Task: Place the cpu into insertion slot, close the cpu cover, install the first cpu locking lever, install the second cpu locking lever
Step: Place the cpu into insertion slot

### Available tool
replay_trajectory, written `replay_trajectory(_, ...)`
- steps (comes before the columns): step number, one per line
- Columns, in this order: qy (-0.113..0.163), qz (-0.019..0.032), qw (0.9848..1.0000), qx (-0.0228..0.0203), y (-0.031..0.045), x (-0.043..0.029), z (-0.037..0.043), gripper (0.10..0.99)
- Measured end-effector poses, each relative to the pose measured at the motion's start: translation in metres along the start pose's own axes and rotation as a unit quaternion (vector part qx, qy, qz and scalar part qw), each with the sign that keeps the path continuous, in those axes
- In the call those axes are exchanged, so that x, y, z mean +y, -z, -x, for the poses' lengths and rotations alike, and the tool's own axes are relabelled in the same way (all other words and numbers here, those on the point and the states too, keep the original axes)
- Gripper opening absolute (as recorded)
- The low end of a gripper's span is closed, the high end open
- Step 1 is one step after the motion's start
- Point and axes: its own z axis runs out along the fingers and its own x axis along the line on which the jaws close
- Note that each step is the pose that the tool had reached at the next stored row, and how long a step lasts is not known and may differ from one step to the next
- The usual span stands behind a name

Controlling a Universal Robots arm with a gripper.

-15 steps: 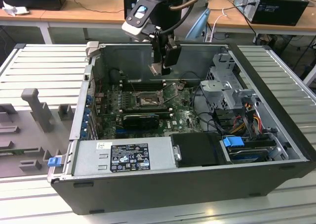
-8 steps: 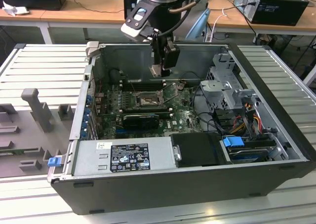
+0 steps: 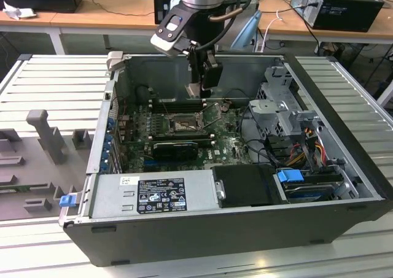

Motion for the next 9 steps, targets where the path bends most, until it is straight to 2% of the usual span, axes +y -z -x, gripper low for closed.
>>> replay_trajectory(9,-0.035,0.0008,0.9994,-0.0027,-0.0012,-0.0001,0.0,0.529)
